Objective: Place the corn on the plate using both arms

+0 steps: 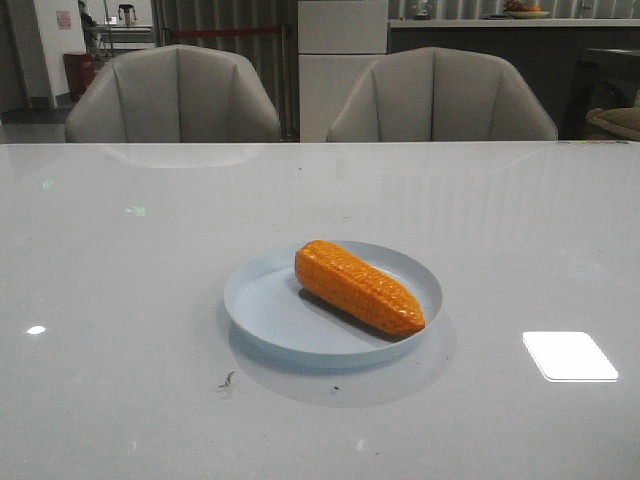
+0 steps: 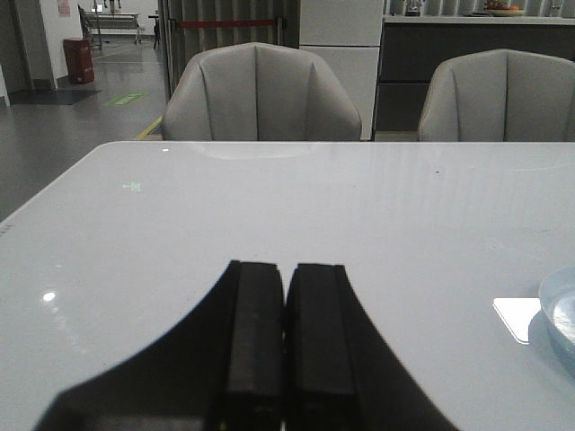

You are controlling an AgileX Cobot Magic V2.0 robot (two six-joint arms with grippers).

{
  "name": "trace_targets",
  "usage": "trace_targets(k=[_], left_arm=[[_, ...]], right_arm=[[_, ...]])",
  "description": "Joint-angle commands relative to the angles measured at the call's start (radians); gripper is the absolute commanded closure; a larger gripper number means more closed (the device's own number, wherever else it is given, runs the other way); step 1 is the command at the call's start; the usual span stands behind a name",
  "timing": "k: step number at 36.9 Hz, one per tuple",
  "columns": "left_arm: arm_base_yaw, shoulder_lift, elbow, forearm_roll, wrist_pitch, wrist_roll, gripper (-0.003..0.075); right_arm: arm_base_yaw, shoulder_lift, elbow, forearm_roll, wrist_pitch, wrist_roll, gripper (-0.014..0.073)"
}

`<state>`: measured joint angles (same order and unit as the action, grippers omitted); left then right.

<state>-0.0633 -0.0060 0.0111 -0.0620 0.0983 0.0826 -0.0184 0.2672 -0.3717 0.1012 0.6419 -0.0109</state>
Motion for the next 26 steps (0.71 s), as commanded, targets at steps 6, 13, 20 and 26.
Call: trace_targets(k=[6,13,20,26], left_arm=[[0.002,-0.021,0.038,-0.001,-0.092,-0.010,0.0627],[0.002,-0.021,0.038,-0.001,-0.092,-0.010,0.0627],[0.002,-0.021,0.038,-0.001,-0.092,-0.010,0.0627],[0.002,-0.021,0.038,-0.001,-0.092,-0.010,0.0627]], right_arm=[[-0.004,-0.126,0.132,-0.004,-0.364,-0.004,0.0536],[-0.004,-0.215,0.341,-0.004,-0.642,-0.004,0.0537],[-0.004,-0.298,0.378,-0.004,-0.652,-0.004,0.0537],[-0.004,-0.302,0.378,-0.004,-0.650,-0.004,0.0537]])
